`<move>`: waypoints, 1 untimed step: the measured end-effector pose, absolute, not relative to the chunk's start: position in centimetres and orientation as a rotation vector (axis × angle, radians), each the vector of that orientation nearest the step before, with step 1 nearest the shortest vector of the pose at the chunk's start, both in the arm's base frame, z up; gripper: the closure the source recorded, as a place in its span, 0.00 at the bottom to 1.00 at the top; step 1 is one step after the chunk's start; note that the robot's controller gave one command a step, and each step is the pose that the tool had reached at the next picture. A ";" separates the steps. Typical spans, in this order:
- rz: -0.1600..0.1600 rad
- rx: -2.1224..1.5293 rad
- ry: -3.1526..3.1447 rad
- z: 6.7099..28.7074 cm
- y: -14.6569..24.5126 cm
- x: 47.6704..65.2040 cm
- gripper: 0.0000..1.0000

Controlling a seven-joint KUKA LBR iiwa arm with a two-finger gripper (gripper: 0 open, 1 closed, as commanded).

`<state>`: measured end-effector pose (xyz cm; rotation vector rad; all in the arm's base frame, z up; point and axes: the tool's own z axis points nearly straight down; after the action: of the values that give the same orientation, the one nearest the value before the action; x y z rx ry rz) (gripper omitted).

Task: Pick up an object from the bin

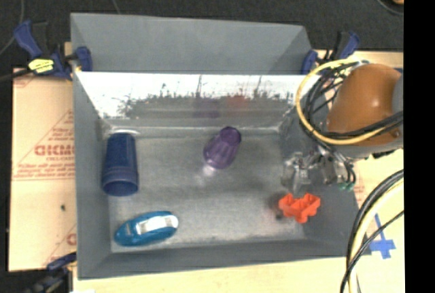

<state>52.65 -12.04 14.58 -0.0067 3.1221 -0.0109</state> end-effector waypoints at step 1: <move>-0.011 -0.063 3.122 11.9 -13.4 53.9 0.00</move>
Offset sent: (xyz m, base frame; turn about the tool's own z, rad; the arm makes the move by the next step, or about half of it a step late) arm 0.0000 0.0000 0.0000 0.0000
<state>53.95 -13.36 11.87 -0.0626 3.1225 -0.0111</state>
